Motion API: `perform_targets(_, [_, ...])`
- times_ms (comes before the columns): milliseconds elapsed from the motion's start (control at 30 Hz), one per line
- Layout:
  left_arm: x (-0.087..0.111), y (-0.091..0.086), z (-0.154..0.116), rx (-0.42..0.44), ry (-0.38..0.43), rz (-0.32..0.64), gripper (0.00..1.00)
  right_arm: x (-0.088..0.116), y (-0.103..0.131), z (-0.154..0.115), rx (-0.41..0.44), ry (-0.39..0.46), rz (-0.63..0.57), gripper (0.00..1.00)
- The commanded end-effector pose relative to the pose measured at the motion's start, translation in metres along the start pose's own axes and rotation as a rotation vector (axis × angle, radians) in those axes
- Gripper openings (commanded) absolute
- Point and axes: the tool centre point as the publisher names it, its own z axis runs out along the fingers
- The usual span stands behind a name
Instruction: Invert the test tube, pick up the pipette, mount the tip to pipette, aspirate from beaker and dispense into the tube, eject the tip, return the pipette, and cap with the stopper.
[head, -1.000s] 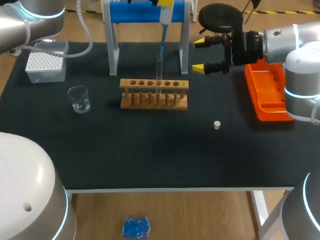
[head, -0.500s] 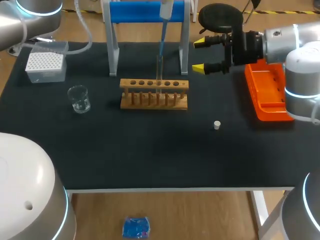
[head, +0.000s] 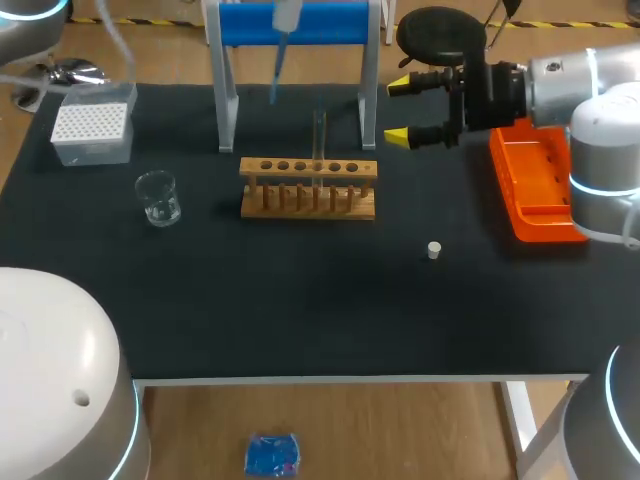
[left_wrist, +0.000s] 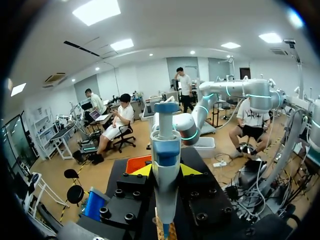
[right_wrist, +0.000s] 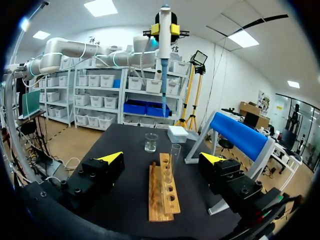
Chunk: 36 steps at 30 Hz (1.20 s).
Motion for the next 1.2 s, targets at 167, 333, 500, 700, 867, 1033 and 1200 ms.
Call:
perform_targets(167, [0.051, 0.024, -0.008, 0.043, 0.030, 0.041, 0.00, 0.000, 0.000, 0.001, 0.000, -0.001, -0.001, 1.00])
perform_targets(333, [0.068, 0.039, 0.024, 0.085, 0.073, 0.048, 0.00, 0.000, 0.000, 0.001, 0.000, -0.001, -0.001, 1.00])
perform_targets(500, [0.085, 0.047, 0.059, 0.097, 0.128, 0.072, 0.00, 0.000, 0.000, 0.001, 0.000, -0.001, -0.001, 1.00])
perform_targets(700, [0.088, 0.059, 0.073, 0.121, 0.053, 0.004, 0.00, 0.000, 0.000, 0.001, 0.000, -0.001, -0.001, 1.00])
perform_targets(867, [0.088, 0.063, 0.083, 0.116, -0.003, -0.039, 0.00, 0.000, 0.000, 0.001, 0.000, -0.001, -0.001, 1.00])
perform_targets(1033, [0.088, 0.069, 0.086, 0.122, -0.076, -0.066, 0.00, 0.000, 0.000, 0.001, 0.000, -0.001, -0.001, 1.00])
perform_targets(1200, [0.085, 0.073, 0.092, 0.120, -0.121, -0.104, 0.00, 0.000, 0.000, 0.001, 0.000, -0.001, -0.001, 1.00])
